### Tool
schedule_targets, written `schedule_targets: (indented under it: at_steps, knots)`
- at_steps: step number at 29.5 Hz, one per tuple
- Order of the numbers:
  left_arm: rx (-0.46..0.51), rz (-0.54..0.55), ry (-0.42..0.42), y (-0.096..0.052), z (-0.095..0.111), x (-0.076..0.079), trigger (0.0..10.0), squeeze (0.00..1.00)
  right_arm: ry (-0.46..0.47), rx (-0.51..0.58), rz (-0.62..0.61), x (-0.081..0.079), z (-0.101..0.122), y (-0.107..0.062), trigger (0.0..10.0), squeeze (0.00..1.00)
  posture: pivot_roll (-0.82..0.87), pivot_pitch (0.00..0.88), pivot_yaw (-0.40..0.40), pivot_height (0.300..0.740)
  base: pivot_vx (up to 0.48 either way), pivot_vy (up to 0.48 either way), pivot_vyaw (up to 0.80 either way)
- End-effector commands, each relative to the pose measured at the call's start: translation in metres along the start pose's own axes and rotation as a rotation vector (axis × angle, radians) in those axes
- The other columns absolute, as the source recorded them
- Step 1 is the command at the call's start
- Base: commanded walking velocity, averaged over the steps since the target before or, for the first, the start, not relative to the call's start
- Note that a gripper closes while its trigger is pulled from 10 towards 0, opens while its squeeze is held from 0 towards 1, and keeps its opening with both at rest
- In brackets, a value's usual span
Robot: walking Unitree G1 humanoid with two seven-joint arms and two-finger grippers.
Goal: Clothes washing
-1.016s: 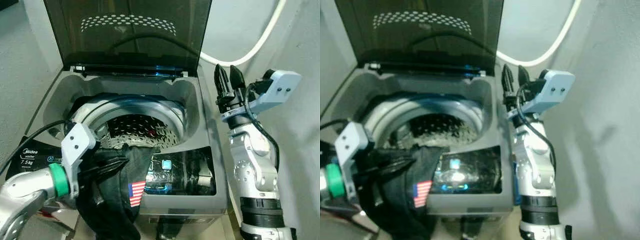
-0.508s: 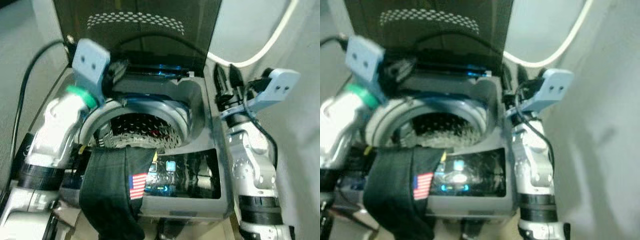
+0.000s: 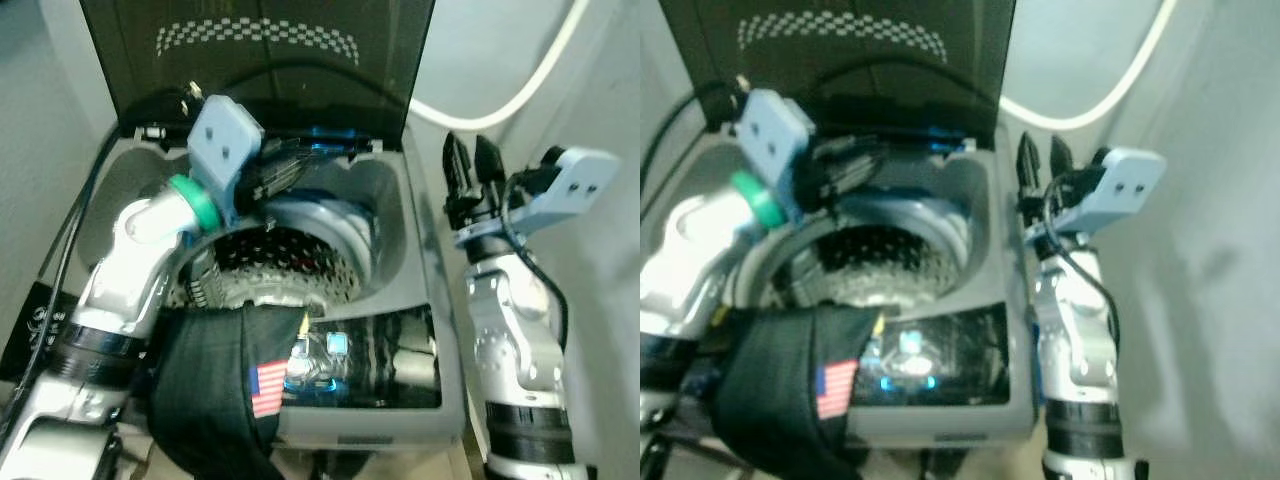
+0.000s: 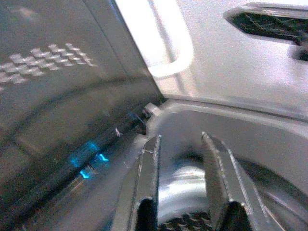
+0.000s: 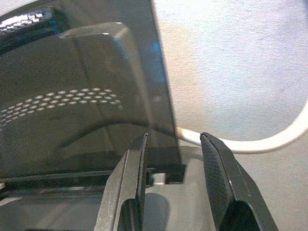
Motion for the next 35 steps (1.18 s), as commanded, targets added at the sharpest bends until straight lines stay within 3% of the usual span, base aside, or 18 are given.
schedule_targets:
  at_steps: [1, 2, 4, 10, 12, 15, 18, 21, 22, 24, 25, 29, 33, 35]
  knots:
    - [0.021, -0.075, -0.048, -0.014, 0.010, 0.015, 10.0, 1.00, 0.009, -0.010, 0.004, 0.000, -0.004, 0.001, 10.0, 0.00, 0.01, 0.092, 0.013, 0.740, 0.000, 0.000, 0.00]
    - [0.021, -0.075, -0.048, -0.014, 0.010, 0.015, 10.0, 1.00, 0.009, -0.010, 0.004, 0.000, -0.004, 0.001, 10.0, 0.00, 0.01, 0.092, 0.013, 0.740, 0.000, 0.000, 0.00]
    - [0.011, -0.104, -0.098, -0.037, 0.016, 0.022, 10.0, 1.00, 0.024, -0.023, 0.023, -0.004, -0.009, 0.004, 10.0, 0.00, 0.03, 0.090, 0.001, 0.740, 0.000, 0.000, 0.00]
    - [-0.003, -0.132, -0.135, -0.054, 0.023, 0.028, 10.0, 1.00, 0.039, -0.034, 0.037, -0.008, -0.013, 0.006, 10.0, 0.00, 0.05, 0.087, -0.009, 0.740, 0.000, 0.000, 0.00]
    - [-0.068, -0.204, -0.167, -0.076, 0.022, 0.043, 10.0, 1.00, 0.053, -0.045, 0.051, -0.012, -0.017, 0.008, 10.0, 0.00, 0.06, 0.086, -0.013, 0.740, 0.000, 0.000, 0.00]
    - [-0.068, -0.204, -0.167, -0.076, 0.022, 0.043, 10.0, 1.00, 0.053, -0.045, 0.051, -0.012, -0.017, 0.008, 10.0, 0.00, 0.06, 0.086, -0.013, 0.740, 0.000, 0.000, 0.00]
    - [-0.208, -0.287, -0.261, -0.102, -0.005, 0.070, 10.0, 1.00, 0.065, -0.053, 0.057, -0.015, -0.021, 0.009, 10.0, 0.00, 0.08, 0.091, -0.010, 0.740, 0.000, 0.000, 0.00]
    - [-0.237, -0.298, -0.274, -0.105, -0.012, 0.075, 10.0, 1.00, 0.065, -0.054, 0.056, -0.015, -0.022, 0.008, 10.0, 0.00, 0.07, 0.095, -0.005, 0.740, 0.000, 0.000, 0.00]
    - [-0.258, -0.312, -0.298, -0.106, -0.016, 0.082, 10.0, 0.23, 0.060, -0.051, 0.048, -0.013, -0.021, 0.007, 10.0, 0.00, 0.06, 0.099, 0.002, 0.740, 0.000, 0.000, 0.00]
    - [-0.257, -0.317, -0.314, -0.107, -0.015, 0.084, 10.0, 0.23, 0.057, -0.050, 0.045, -0.011, -0.020, 0.006, 10.0, 0.00, 0.06, 0.099, 0.002, 0.740, 0.000, 0.000, 0.00]
    - [-0.263, -0.325, -0.328, -0.108, -0.014, 0.086, 10.0, 0.00, 0.053, -0.049, 0.041, -0.010, -0.019, 0.005, 10.0, 0.00, 0.05, 0.100, 0.006, 0.740, 0.000, 0.000, 0.00]
    - [-0.287, -0.337, -0.343, -0.111, -0.015, 0.088, 10.0, 0.00, 0.048, -0.047, 0.036, -0.008, -0.018, 0.004, 10.0, 0.00, 0.05, 0.102, 0.009, 0.740, 0.000, 0.000, 0.00]
    - [-0.354, -0.330, -0.391, -0.117, -0.038, 0.093, 10.0, 0.00, 0.049, -0.045, 0.035, -0.008, -0.019, 0.004, 10.0, 0.00, 0.05, 0.106, 0.007, 0.740, 0.000, 0.000, 0.00]
    - [-0.354, -0.334, -0.402, -0.117, -0.040, 0.095, 10.0, 0.00, 0.050, -0.045, 0.035, -0.008, -0.019, 0.004, 10.0, 0.00, 0.05, 0.106, 0.007, 0.740, 0.000, 0.000, 0.00]
Point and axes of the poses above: a point about 5 cm out from each wrist's last joint towards the gripper, its own y axis pointing out of the wrist towards the gripper, its own z axis along the axis of the wrist's last joint, x = y × z, the point moved 6 cm from there along y, pointing out of the wrist towards the gripper, and after that the axes turned 15 degrees about y, right-handed, at the moved point
